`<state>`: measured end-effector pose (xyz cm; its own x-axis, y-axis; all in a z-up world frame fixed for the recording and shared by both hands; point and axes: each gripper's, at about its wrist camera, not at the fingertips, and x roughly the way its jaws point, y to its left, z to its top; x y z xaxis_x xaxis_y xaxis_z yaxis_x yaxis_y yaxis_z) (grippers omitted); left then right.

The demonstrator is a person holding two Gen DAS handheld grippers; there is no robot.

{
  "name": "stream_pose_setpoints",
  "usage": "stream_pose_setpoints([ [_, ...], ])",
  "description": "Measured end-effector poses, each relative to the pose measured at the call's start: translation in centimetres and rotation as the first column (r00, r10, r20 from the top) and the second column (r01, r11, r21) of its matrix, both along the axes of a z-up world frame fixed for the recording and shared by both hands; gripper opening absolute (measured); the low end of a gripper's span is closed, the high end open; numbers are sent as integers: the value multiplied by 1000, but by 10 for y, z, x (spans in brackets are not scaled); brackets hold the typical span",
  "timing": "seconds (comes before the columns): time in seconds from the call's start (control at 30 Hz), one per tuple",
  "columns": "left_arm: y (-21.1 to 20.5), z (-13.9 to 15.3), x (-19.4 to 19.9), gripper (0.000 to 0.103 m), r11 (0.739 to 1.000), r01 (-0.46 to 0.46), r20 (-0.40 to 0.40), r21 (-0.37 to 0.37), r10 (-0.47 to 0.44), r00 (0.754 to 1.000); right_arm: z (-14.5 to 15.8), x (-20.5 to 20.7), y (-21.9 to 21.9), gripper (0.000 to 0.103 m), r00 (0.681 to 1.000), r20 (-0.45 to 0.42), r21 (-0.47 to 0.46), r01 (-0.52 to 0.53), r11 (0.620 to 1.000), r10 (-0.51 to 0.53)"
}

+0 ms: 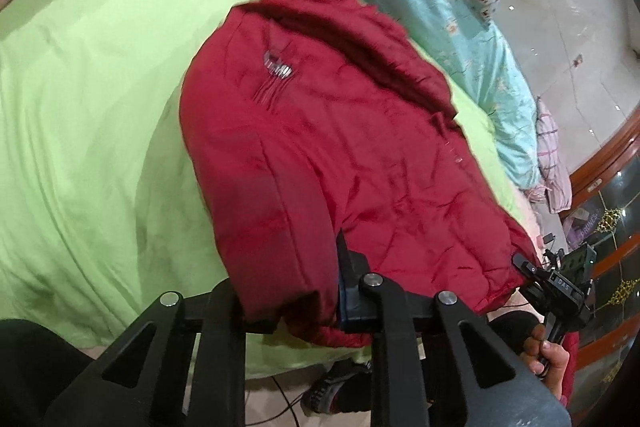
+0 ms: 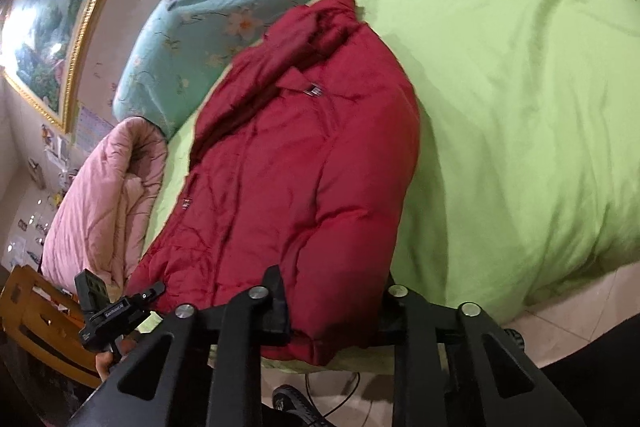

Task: Fold large clothes
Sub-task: 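Lift the hem with both grippers and fold it toward the collar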

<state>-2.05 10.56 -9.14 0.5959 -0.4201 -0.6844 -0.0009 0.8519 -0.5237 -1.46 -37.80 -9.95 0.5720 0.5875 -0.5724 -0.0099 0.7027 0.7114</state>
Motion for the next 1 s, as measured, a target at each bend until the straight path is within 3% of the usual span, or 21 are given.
stream_pose_setpoints([
  [0.13, 1, 17, 5, 15, 1000, -3, 43, -16, 4, 999, 16, 5, -4, 19, 999, 43, 57, 3, 998, -6],
  [0.47, 0, 64, 33, 14, 1000, 3, 167, 17, -6, 986, 67, 38, 1, 17, 985, 172, 55, 2, 999, -11],
  [1.0, 3, 137, 135, 14, 997, -49, 337, 64, 24, 941, 125, 142, 1, 16, 949, 312, 35, 39, 999, -48],
])
